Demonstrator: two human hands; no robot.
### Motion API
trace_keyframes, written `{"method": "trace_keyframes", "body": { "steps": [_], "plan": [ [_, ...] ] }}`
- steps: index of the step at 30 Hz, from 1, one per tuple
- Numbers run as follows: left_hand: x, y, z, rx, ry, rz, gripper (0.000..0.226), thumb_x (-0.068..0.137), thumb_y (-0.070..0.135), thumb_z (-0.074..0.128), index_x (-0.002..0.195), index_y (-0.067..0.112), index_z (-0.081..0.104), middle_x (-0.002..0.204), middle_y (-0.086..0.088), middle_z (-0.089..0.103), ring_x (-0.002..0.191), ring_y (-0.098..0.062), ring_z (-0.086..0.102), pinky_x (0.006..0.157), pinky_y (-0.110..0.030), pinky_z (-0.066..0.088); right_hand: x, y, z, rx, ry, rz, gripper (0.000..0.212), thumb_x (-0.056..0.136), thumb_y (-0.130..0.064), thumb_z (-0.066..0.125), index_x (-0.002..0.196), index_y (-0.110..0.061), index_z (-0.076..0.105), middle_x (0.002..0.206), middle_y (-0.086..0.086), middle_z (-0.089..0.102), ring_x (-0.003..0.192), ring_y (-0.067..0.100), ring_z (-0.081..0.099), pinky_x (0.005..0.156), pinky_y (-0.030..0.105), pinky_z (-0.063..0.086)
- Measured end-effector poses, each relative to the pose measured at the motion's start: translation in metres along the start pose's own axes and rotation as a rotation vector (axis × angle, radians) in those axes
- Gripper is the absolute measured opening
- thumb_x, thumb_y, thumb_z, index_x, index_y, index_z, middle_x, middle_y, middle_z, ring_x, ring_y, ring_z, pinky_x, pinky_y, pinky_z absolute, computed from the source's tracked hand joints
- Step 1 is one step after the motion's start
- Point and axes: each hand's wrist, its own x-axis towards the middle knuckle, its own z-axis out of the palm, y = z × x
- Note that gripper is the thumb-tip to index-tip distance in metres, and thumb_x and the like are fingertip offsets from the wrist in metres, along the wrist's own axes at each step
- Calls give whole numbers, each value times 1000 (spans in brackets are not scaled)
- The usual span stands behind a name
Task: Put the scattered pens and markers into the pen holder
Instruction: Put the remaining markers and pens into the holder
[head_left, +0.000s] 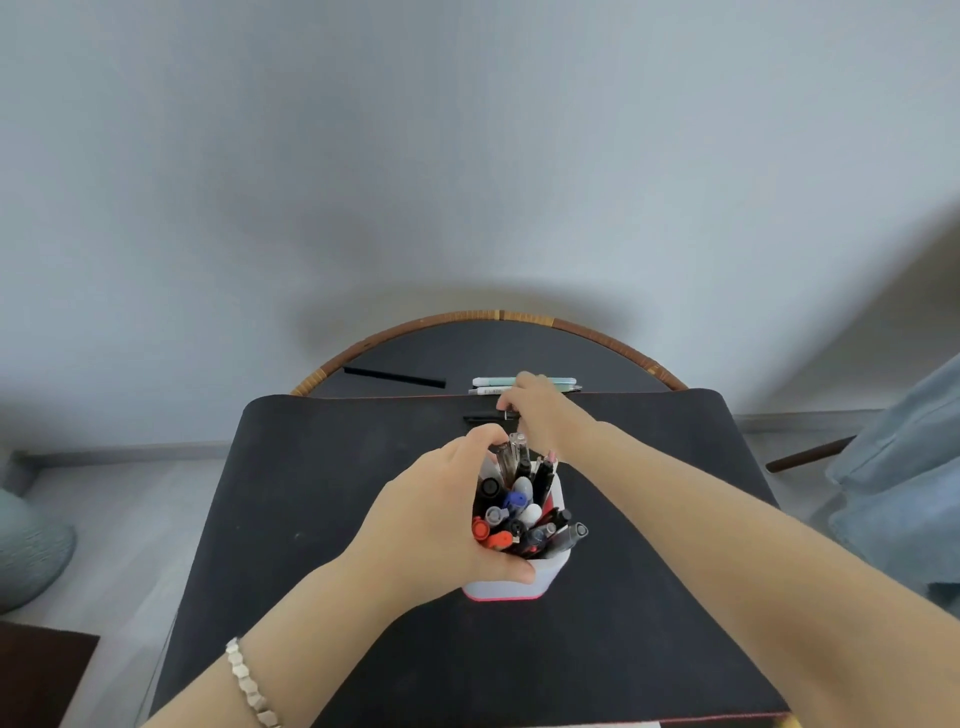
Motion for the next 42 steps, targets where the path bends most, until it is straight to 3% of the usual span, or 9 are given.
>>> {"method": "trace_keyframes", "body": {
  "steps": [3, 5, 12, 19, 26, 31, 35, 39, 42],
  "plan": [
    [0, -17, -2, -104, -96, -1, 105, 16, 75, 60, 107, 23, 47, 85, 17, 54, 101, -9, 58, 86, -29, 48, 11, -3, -2, -29, 91, 2, 41, 81, 6, 54, 120, -5, 49, 124, 14, 44, 114, 29, 39, 100, 38, 37],
    [-2, 4, -3, -37, -24, -6, 93, 29, 73, 57, 112, 35, 40, 94, 24, 53, 95, 4, 52, 80, -15, 42, 16, -4, 0, -19, 129, 21, 36, 83, 5, 51, 117, -5, 49, 121, 14, 46, 112, 29, 43, 97, 39, 40],
    [-17, 14, -7, 53, 52, 87, 73, 48, 64, 60, 112, 38, 37, 101, 24, 54, 94, 1, 53, 78, -12, 40, 26, -6, 2, -131, 179, 82, 20, 89, -4, 50, 108, -5, 52, 111, 14, 55, 98, 31, 57, 71, 35, 44],
    [-20, 12, -6, 55, 50, 90, 76, 54, 60, 63, 120, 36, 34, 111, 19, 54, 102, -5, 51, 88, -25, 45, 40, -9, -12, -204, 21, 101, 29, 90, -12, 52, 118, -8, 49, 118, 12, 54, 102, 30, 58, 85, 40, 48],
    [-23, 15, -7, 29, 36, 47, 74, 52, 60, 63, 116, 40, 34, 110, 20, 53, 102, -4, 50, 89, -25, 44, 32, -15, -8, -339, 36, 139, 30, 89, -6, 50, 119, -6, 50, 116, 13, 51, 96, 30, 61, 77, 37, 49],
    [-23, 17, -10, 35, 32, 41, 76, 39, 67, 50, 109, 40, 37, 102, 20, 56, 89, 1, 51, 68, -12, 34, -22, -25, -29, 229, 391, 82, 30, 93, -17, 46, 122, -15, 42, 96, 5, 59, 74, 23, 59, 69, 32, 49],
    [-22, 12, -10, 63, -12, 34, 77, 54, 55, 71, 120, 43, 32, 111, 20, 54, 98, -3, 51, 80, -20, 39, -110, -35, -73, 779, 692, -47, 59, 91, -8, 47, 124, -53, 26, 80, 2, 50, 61, 16, 49, 61, 17, 44],
    [-27, 14, -9, 12, -11, 7, 83, 56, 55, 75, 125, 49, 30, 117, 23, 51, 102, -3, 52, 86, -22, 40, -164, -45, -85, 744, 737, -115, 60, 91, -10, 49, 107, -64, 29, 82, -1, 55, 65, 19, 52, 61, 17, 44],
    [-30, 18, -8, 4, 3, 0, 85, 58, 57, 74, 129, 45, 29, 123, 21, 51, 108, -5, 53, 91, -25, 42, -164, -48, -60, 621, 566, -68, 58, 89, -10, 54, 126, -49, 31, 77, -13, 56, 72, 4, 56, 67, 3, 42]
  ]
}}
